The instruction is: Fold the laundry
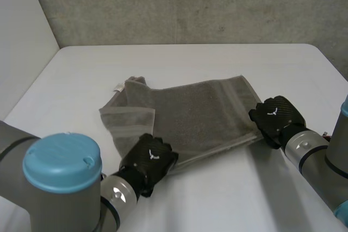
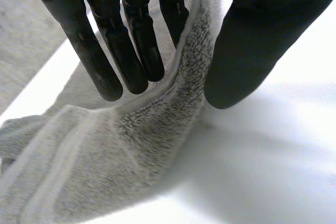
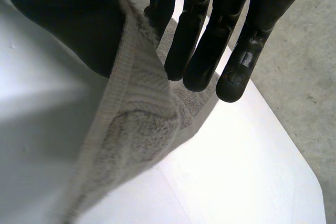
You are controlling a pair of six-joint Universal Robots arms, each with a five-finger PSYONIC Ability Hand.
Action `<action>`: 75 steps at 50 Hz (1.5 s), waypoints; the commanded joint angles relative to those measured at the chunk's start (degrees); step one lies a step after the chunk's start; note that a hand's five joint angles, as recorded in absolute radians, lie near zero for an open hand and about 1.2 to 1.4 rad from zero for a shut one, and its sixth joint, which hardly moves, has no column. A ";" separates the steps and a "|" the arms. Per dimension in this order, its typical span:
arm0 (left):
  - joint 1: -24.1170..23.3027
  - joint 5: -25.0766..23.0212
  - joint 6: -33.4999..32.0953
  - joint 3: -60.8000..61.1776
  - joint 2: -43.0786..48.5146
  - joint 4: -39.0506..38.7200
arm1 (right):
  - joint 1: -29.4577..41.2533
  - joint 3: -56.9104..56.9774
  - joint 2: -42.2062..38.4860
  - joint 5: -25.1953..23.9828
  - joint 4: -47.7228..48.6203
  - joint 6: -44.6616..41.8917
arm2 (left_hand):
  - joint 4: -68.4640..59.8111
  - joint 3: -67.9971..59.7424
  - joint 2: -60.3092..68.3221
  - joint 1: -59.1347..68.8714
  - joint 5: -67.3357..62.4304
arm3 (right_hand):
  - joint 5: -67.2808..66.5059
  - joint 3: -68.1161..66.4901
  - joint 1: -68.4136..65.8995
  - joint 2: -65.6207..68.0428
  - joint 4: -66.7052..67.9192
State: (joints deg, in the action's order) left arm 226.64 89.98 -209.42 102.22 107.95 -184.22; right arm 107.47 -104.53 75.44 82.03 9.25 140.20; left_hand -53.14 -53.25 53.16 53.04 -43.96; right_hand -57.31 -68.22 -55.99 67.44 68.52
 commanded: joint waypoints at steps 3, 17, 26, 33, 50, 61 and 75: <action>6.26 -1.03 -0.20 -8.16 0.16 -1.58 | -0.69 -1.03 -1.61 -1.26 4.37 -0.28 | 39.54 39.65 -39.56 -39.45 40.37 | -12.69 -11.78 -24.01 12.56 11.48; 14.79 -11.93 -0.72 -22.50 8.60 0.00 | -0.25 -2.96 -1.87 -4.51 6.40 -0.28 | 38.55 38.66 -38.57 -38.45 39.38 | -12.69 -11.78 -24.01 12.56 11.48; 17.25 -17.20 -0.90 -36.19 20.71 6.75 | -0.42 -2.96 -1.96 -6.71 6.04 -0.28 | 37.21 37.32 -37.23 -37.12 38.04 | -12.69 -11.78 -24.01 12.56 11.48; 18.57 -22.21 -3.71 -42.89 26.53 13.36 | -0.86 -2.96 -1.96 -6.80 6.04 -0.28 | 31.49 31.60 -31.51 -31.39 32.31 | -12.69 -11.78 -24.01 12.56 11.48; 19.28 -24.41 -14.26 -45.18 32.33 16.00 | -0.86 -3.23 -2.75 -6.88 6.31 -0.37 | 19.37 19.48 -19.40 -19.28 20.20 | -12.69 -11.78 -24.01 12.56 11.48; 19.80 -22.04 -15.31 -45.18 32.42 15.82 | -0.86 -3.14 -3.02 -6.88 6.40 -0.37 | 18.03 18.14 -18.05 -17.93 18.86 | -12.69 -11.78 -24.01 12.56 11.48; 20.77 -19.40 -19.09 -43.60 31.80 15.91 | -0.86 -2.88 -3.46 -6.80 6.40 -0.37 | -9.56 -9.45 9.53 9.65 -8.73 | -12.69 -11.78 -24.01 12.56 11.48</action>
State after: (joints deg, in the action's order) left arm 247.04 69.19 -227.28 58.04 140.37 -168.27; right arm 106.61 -107.57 72.01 75.16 15.65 139.83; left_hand -36.37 -36.99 37.03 37.03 -26.29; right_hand -57.40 -68.23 -55.99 67.44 68.52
